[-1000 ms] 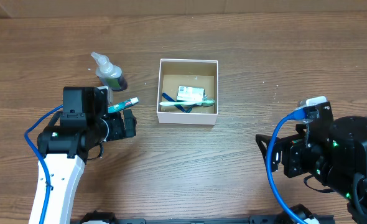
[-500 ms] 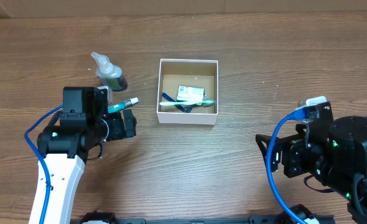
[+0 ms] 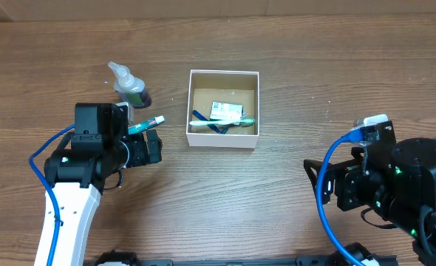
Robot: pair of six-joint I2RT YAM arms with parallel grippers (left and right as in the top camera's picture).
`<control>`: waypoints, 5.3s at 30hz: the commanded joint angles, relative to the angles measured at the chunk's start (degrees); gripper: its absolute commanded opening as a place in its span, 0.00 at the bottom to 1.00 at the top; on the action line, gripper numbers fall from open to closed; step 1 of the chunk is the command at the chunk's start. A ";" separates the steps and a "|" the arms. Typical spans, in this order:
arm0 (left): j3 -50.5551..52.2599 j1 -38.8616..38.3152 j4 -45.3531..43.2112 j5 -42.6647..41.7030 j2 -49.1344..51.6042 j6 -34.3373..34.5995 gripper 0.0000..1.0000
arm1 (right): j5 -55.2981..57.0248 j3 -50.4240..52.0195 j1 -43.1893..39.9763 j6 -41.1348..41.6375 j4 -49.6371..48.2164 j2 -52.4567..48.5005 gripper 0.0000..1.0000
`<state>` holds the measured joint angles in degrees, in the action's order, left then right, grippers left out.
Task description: Pack container
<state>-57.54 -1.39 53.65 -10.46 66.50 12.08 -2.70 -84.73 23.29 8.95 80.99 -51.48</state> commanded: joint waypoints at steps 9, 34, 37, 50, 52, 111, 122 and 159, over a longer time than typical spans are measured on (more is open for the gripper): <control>-1.51 0.24 0.09 -0.09 -1.01 0.76 1.00 | 0.50 -0.02 0.11 0.28 -0.26 0.20 1.00; -1.51 0.26 -10.62 -0.11 -0.85 -3.34 1.00 | 0.52 -0.02 0.11 0.26 -0.26 0.20 1.00; -1.51 0.24 -13.92 -0.13 0.07 -3.54 1.00 | 0.50 -0.02 0.11 0.26 -0.26 0.20 1.00; -1.51 0.33 -23.37 11.30 9.49 -5.55 1.00 | 0.52 -0.02 0.11 0.26 -0.26 0.20 1.00; -1.51 0.37 -24.81 14.64 9.90 -4.46 1.00 | 0.52 -0.02 0.11 0.26 -0.26 0.20 1.00; -1.51 4.70 -61.46 -0.13 31.76 -7.41 0.51 | 0.52 -0.02 0.11 0.26 -0.26 0.20 1.00; -1.51 4.70 -62.14 -0.20 31.76 -7.39 0.26 | 0.52 -0.02 0.11 0.26 -0.26 0.20 1.00; -1.51 4.68 -61.16 -11.32 10.32 -9.38 0.04 | 0.50 -0.02 0.11 0.28 -0.26 0.22 1.00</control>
<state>-57.69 3.73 -7.68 -14.94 83.37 4.05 -2.72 -84.73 23.29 8.99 81.01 -51.48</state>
